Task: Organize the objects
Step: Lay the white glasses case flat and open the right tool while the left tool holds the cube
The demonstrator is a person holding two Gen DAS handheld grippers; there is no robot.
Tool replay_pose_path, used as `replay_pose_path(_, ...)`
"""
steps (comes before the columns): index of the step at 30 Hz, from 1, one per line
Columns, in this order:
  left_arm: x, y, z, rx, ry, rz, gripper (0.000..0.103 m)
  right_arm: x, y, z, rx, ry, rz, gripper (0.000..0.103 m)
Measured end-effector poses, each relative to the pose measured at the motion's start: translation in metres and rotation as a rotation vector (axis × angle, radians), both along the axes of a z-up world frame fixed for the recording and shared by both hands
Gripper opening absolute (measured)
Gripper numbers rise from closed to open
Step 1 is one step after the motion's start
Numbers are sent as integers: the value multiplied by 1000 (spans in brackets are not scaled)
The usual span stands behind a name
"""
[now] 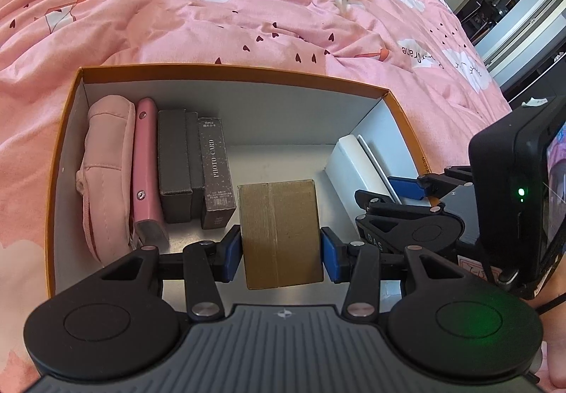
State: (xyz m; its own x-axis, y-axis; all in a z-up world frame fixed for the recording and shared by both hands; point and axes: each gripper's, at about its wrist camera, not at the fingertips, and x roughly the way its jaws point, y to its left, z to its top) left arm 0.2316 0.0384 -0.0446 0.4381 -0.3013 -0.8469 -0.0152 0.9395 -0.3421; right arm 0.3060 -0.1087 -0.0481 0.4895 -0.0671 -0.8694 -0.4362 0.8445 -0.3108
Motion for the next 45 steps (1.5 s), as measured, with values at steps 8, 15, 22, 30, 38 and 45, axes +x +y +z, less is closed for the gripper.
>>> replay_pose_path(8, 0, 4, 0, 7, -2, 9, 52, -6, 10, -11, -90, -5, 33, 33)
replay_pose_path(15, -1, 8, 0, 9, -6, 11, 52, -2, 1, -2, 17, 68, 7, 32)
replay_pose_path(22, 0, 7, 1, 10, -6, 10, 52, 3, -12, 9, 217, 193, -39, 34)
replay_pose_path(30, 0, 10, 2, 20, -6, 17, 52, 0, -6, -6, 287, 262, -25, 22)
replay_pose_path(38, 2, 15, 3, 16, -10, 28, 52, 3, -5, -21, 434, 403, -41, 17)
replay_pose_path(45, 6, 10, 2, 15, -6, 17, 52, 6, -12, -32, 425, 368, -157, 6)
